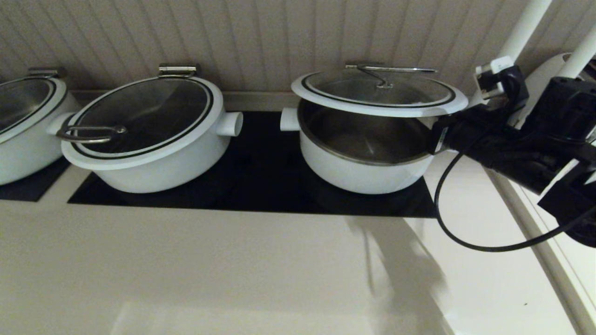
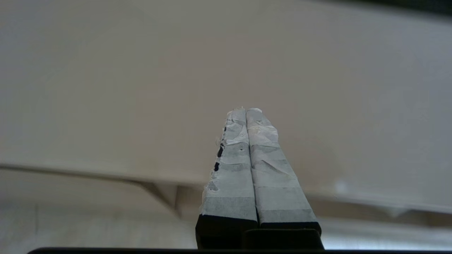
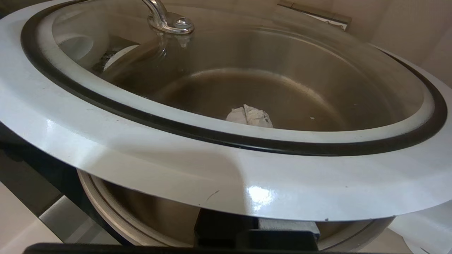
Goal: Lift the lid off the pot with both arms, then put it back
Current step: Open the pot lid completely
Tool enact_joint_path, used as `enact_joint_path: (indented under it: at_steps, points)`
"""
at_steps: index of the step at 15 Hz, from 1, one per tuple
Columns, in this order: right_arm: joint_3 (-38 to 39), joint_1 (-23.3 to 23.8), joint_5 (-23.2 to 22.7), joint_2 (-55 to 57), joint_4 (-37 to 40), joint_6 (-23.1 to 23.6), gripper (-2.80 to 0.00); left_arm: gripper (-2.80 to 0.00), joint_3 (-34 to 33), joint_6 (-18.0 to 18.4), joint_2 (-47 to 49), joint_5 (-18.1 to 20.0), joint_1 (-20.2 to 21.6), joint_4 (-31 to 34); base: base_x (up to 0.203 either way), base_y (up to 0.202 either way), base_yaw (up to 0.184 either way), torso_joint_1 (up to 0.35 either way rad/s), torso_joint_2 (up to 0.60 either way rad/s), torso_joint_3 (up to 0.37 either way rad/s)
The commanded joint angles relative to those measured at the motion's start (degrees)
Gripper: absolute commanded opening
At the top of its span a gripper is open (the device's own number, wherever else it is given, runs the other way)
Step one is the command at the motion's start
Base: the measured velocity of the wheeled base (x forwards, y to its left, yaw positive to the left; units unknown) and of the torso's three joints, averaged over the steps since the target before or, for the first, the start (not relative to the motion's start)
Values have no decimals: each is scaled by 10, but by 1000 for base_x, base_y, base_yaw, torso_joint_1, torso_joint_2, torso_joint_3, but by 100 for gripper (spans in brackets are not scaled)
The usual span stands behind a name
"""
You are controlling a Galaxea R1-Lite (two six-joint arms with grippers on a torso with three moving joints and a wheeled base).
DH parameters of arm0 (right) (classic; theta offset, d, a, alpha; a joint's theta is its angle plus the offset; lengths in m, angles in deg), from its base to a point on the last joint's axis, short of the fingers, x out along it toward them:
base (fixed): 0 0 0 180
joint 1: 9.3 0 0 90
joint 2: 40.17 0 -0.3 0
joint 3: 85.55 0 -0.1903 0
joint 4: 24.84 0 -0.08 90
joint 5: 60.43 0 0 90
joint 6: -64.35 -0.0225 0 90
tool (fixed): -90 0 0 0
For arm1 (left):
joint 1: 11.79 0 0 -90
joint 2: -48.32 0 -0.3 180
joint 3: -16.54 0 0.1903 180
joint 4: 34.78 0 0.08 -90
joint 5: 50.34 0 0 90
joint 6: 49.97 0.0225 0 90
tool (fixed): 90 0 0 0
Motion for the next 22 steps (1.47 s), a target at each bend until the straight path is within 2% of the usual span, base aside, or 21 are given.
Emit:
enact_joint_path:
  at_steps: [1,10,19,22]
  points:
    - [0,0,-1,6,-3,1,-280,-280,-11,-6,-64,-2,3,-21,0,0,0,0,0,0]
    - [-18,0,0,10,-7,1,-280,-280,-14,-50,-64,-5,3,-26,0,0,0,0,0,0]
    - [-23,1,5,3,-24,10,-280,-280,-15,-56,-64,-7,3,-26,0,0,0,0,0,0]
    - [-23,0,5,3,-25,10,-280,-280,-16,-86,-64,-8,3,-26,0,0,0,0,0,0]
